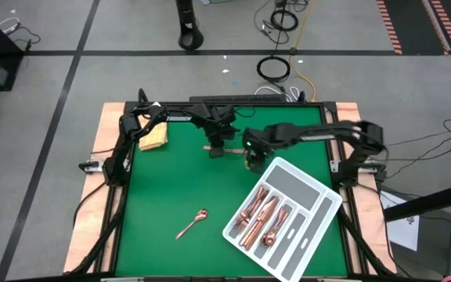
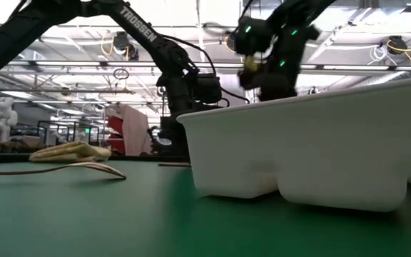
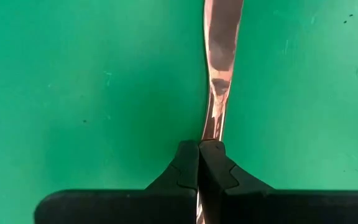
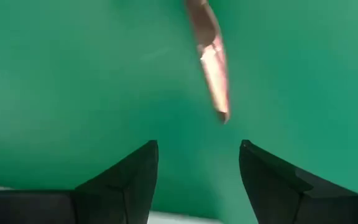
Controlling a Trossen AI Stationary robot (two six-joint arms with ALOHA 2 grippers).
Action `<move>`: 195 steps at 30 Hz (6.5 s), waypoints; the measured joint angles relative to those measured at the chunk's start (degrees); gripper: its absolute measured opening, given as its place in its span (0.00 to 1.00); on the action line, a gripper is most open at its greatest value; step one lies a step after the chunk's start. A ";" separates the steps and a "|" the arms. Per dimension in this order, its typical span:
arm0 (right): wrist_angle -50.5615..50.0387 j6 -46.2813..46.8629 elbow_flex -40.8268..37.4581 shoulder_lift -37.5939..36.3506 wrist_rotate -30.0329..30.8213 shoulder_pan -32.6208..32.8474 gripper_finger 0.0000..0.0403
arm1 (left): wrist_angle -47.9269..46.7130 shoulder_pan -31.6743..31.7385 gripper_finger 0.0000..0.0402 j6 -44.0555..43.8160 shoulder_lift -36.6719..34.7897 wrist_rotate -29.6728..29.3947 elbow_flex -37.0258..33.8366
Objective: Sort silverware
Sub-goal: Put the bronze knife into the silverware tray
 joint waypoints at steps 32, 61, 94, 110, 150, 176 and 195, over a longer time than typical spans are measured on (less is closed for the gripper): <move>-3.05 -34.85 14.70 16.39 -3.14 -8.35 0.54 | 2.66 4.96 0.00 -1.95 0.37 12.01 -0.07; 11.20 -33.69 6.37 20.57 -8.88 -9.93 0.39 | 2.62 4.90 0.00 -1.24 0.15 11.15 -0.31; 9.58 -24.95 7.25 22.15 -8.24 -10.85 0.63 | 4.13 4.90 0.00 -1.55 0.09 11.17 -0.63; 9.20 -27.44 7.26 22.17 -11.40 -9.51 0.03 | 5.64 4.91 0.00 -1.57 0.31 11.14 -0.63; 2.06 -19.15 8.26 8.01 -8.64 -14.61 0.27 | -2.97 8.77 0.00 -0.06 -4.43 7.03 -3.89; -1.14 -2.12 8.30 13.97 -11.73 -21.89 0.55 | 2.26 9.31 0.00 -4.71 -2.76 8.98 -7.85; -0.74 9.70 8.30 15.00 -11.18 -20.39 0.56 | 2.19 9.28 0.00 -4.61 -2.76 8.22 -7.96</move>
